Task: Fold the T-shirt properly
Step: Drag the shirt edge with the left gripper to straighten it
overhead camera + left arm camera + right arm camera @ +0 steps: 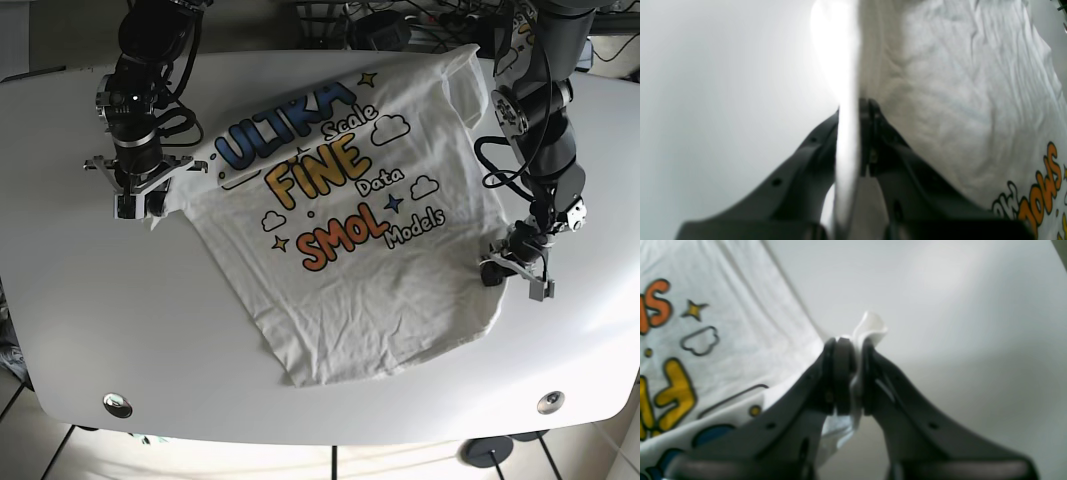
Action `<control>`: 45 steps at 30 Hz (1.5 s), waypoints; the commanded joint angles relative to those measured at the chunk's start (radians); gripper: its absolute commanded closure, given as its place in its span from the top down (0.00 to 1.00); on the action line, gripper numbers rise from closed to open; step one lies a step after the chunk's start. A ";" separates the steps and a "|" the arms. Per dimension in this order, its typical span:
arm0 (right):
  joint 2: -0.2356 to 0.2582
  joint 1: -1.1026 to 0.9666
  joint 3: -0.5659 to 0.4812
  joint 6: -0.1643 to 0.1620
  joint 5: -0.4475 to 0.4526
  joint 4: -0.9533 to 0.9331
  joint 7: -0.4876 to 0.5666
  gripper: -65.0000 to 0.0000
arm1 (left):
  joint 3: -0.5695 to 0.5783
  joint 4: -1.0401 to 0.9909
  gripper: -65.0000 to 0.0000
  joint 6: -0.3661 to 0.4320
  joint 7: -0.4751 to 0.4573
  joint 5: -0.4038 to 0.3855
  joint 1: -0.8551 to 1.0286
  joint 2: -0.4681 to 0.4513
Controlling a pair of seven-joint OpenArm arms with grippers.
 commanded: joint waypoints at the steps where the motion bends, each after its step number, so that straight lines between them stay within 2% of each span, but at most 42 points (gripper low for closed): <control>1: 0.009 0.010 0.002 -0.006 0.013 0.019 0.028 0.03 | -0.019 0.048 0.00 0.003 0.010 -0.016 -0.016 -0.045; 4: 0.024 0.047 0.004 -0.001 0.011 0.019 0.025 0.03 | -0.081 0.185 0.00 -0.022 0.142 -0.056 0.084 -0.070; 6: 0.052 0.079 0.001 -0.004 0.013 0.008 0.022 0.03 | -0.145 0.375 0.00 -0.022 0.269 -0.077 0.185 -0.071; 9: 0.078 0.165 0.001 -0.003 0.010 -0.047 -0.013 0.03 | -0.231 0.614 0.00 -0.022 0.376 -0.085 0.328 -0.063; 11: 0.099 0.222 -0.004 -0.001 0.016 -0.087 -0.041 0.03 | -0.277 0.751 0.00 -0.023 0.448 -0.085 0.403 -0.025; 14: 0.106 0.305 -0.004 0.000 0.016 -0.178 -0.042 0.03 | -0.380 0.989 0.00 -0.025 0.560 -0.085 0.526 0.049; 19: 0.099 0.337 -0.007 0.000 0.018 -0.239 -0.042 0.03 | -0.403 1.299 0.00 -0.025 0.659 -0.086 0.718 0.164; 20: 0.099 0.337 -0.007 0.000 0.018 -0.242 -0.042 0.03 | -0.403 1.326 0.09 -0.025 0.682 -0.086 0.736 0.174; 21: 0.098 0.335 -0.007 0.000 0.018 -0.244 -0.042 0.03 | -0.406 1.346 0.23 -0.025 0.702 -0.086 0.750 0.188; 24: 0.081 0.331 -0.007 0.000 0.018 -0.244 -0.042 0.03 | -0.437 1.382 0.66 -0.025 0.715 -0.086 0.764 0.203; 26: 0.081 0.320 -0.007 0.000 0.018 -0.241 -0.039 0.03 | -0.450 1.382 0.77 -0.025 0.715 -0.117 0.758 0.199; 29: 0.078 0.317 -0.007 0.000 0.018 -0.238 -0.039 0.03 | -0.447 1.383 0.77 -0.025 0.715 -0.238 0.756 0.170; 32: 0.076 0.315 -0.007 0.000 0.018 -0.241 -0.038 0.03 | -0.341 1.357 0.77 -0.017 0.714 -0.335 0.708 0.084; 38: 0.076 0.314 -0.007 0.000 0.018 -0.241 -0.038 0.03 | -0.170 1.228 0.76 -0.023 0.717 -0.346 0.501 0.001; 41: 0.073 0.314 -0.005 0.000 0.018 -0.241 -0.038 0.03 | -0.120 1.145 0.76 -0.023 0.715 -0.346 0.417 -0.017; 45: 0.056 0.314 -0.004 0.000 0.018 -0.238 -0.038 0.03 | -0.068 0.918 0.76 -0.017 0.711 -0.341 0.250 -0.021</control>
